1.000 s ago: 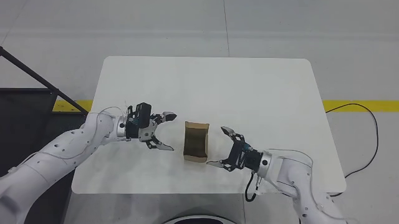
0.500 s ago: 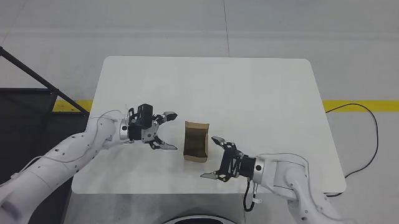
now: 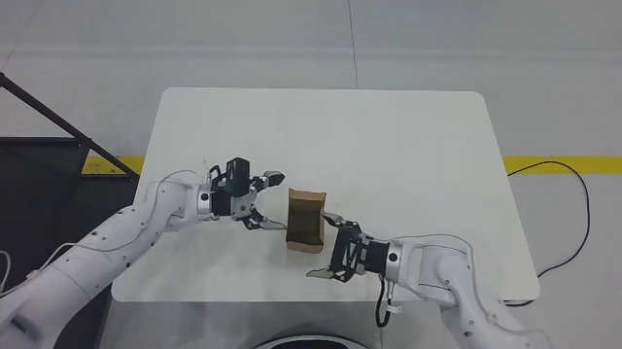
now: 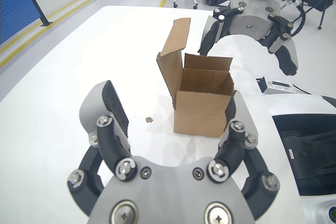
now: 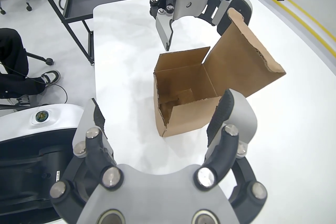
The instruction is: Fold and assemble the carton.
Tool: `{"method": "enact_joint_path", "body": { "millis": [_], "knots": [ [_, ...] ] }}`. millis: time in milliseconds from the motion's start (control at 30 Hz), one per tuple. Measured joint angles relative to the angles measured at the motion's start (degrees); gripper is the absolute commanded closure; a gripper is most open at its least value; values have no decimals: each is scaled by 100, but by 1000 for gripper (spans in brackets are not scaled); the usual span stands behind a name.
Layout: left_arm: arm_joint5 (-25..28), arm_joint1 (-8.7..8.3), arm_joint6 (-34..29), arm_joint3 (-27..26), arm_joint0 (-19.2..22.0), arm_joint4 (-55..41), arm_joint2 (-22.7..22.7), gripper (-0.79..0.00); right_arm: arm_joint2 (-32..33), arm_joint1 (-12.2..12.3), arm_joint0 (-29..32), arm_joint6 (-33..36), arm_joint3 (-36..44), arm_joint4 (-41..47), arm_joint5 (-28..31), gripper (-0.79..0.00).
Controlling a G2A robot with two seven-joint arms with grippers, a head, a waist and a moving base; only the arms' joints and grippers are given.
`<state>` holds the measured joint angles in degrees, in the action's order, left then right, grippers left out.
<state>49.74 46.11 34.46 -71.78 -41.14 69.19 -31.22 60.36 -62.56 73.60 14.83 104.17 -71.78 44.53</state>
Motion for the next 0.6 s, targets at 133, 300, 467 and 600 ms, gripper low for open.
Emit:
{"method": "enact_joint_path", "body": {
  "millis": [133, 300, 467, 600],
  "knots": [
    [39, 55, -209, -7, -17, -54, -57, -785, -77, -9, -63, -1, -36, -47, 10, -785],
    [69, 128, -447, 9, -30, -123, -131, -785, -173, -21, -122, 0, -47, -115, 2, -785],
    [139, 193, -591, 41, -49, -144, -204, -785, -264, -33, -168, 39, -35, -163, -42, -785],
    [199, 246, -716, 75, -56, -163, -247, -785, -298, -35, -175, 6, 7, -223, -66, -785]
  ]
}}
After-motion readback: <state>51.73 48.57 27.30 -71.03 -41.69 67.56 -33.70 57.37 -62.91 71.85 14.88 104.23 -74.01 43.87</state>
